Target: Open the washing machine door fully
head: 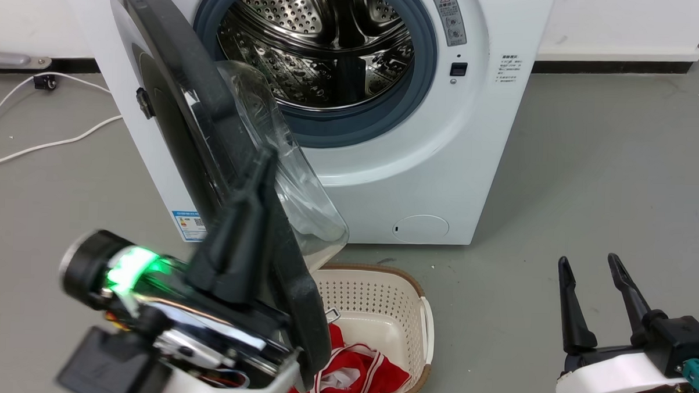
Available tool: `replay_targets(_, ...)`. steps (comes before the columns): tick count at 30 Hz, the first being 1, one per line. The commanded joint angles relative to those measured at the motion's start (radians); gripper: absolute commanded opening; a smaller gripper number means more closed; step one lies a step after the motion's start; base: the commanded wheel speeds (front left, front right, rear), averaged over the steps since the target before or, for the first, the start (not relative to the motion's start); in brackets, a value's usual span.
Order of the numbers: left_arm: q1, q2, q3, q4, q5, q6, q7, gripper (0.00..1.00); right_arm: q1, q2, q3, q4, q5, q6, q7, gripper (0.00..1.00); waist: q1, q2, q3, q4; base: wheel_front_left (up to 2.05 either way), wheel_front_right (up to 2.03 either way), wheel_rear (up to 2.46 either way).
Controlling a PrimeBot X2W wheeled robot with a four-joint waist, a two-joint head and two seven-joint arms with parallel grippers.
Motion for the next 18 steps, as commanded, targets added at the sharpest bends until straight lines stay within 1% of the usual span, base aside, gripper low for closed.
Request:
replay_targets(1,0.023,0.011,-0.033,0.006,-0.021,0.0,0.028,0.0,0.004,0.003,0.001,0.001,0.003,-0.001,0.0,1.0,-0.0001,0.0,-0.002,0.001,0.0,0.0,0.0)
replay_targets(5,0.091,0.025,-0.114,0.038,-0.073,0.0,0.124,0.0,0.012,0.002,0.005,0.003,0.003,-0.001,0.004,1.0,-0.0001,0.0,-0.006,0.005,0.0,0.0,0.0)
replay_targets(10,0.178,0.036,-0.154,0.112,-0.145,0.008,0.271,0.0,0.02,0.003,0.008,0.004,0.007,-0.001,0.006,1.0,-0.0001,0.0,-0.007,0.018,0.0,0.0,0.0)
replay_targets(11,0.178,0.036,-0.154,0.112,-0.145,0.008,0.271,0.0,0.02,0.003,0.008,0.004,0.007,-0.001,0.006,1.0,-0.0001,0.0,-0.007,0.018,0.0,0.0,0.0)
replay_targets(13,0.202,0.039,-0.166,0.141,-0.16,0.01,0.312,0.0,0.021,0.002,0.01,0.004,0.007,-0.001,0.008,1.0,-0.0001,0.0,-0.005,0.021,0.0,0.0,0.0)
replay_targets(15,0.209,0.04,-0.175,0.173,-0.164,0.01,0.331,0.0,0.018,0.002,0.01,0.004,0.008,-0.001,0.01,1.0,-0.0001,0.0,-0.003,0.024,0.0,0.0,0.0)
replay_targets(18,0.199,0.037,-0.191,0.221,-0.139,0.015,0.318,0.0,0.011,0.002,0.016,0.006,0.01,-0.001,0.014,1.0,-0.0001,0.0,-0.002,0.025,0.0,0.0,0.0)
